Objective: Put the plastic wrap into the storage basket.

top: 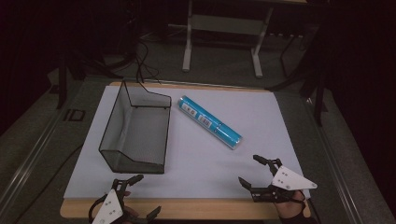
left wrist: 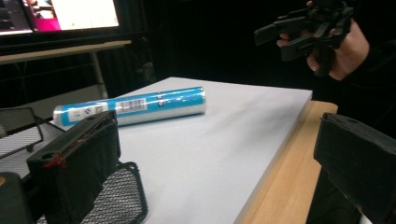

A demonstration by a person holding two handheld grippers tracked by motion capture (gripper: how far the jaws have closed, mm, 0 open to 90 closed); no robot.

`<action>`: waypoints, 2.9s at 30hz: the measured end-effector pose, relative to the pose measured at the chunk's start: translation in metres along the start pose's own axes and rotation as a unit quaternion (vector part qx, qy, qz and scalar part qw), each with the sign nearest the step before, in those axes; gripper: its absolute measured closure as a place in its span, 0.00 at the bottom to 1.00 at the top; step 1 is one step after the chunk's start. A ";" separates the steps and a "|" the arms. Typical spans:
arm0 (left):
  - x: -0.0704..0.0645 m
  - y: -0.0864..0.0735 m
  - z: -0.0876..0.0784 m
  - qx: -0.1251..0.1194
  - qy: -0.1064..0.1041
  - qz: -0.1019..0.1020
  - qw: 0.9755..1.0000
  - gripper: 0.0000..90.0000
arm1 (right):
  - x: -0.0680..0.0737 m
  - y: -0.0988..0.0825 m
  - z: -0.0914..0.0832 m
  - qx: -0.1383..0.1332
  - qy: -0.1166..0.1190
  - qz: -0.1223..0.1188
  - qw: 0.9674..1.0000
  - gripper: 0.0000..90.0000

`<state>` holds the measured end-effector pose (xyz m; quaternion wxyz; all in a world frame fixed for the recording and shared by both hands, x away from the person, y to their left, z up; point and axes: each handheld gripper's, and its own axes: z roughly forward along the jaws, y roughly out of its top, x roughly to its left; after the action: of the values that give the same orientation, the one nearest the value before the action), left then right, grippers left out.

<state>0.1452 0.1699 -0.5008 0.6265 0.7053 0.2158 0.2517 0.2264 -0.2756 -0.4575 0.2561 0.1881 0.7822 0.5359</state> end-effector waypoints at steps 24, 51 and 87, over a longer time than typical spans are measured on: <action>0.001 -0.001 0.000 -0.002 0.007 0.005 1.000 0.01 | -0.006 0.020 0.004 0.058 0.032 0.011 0.998 0.21; 0.003 -0.004 0.003 0.003 -0.009 0.001 1.000 0.01 | -0.071 0.075 0.062 0.127 0.034 0.012 0.991 0.13; 0.003 -0.003 0.002 0.004 -0.011 0.006 1.000 0.01 | -0.104 0.079 0.178 0.207 0.057 0.030 0.976 0.11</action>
<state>0.1488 0.1708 -0.5034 0.6248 0.7117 0.2054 0.2468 0.4185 -0.1746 -0.4154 0.1509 0.2295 0.8833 0.3799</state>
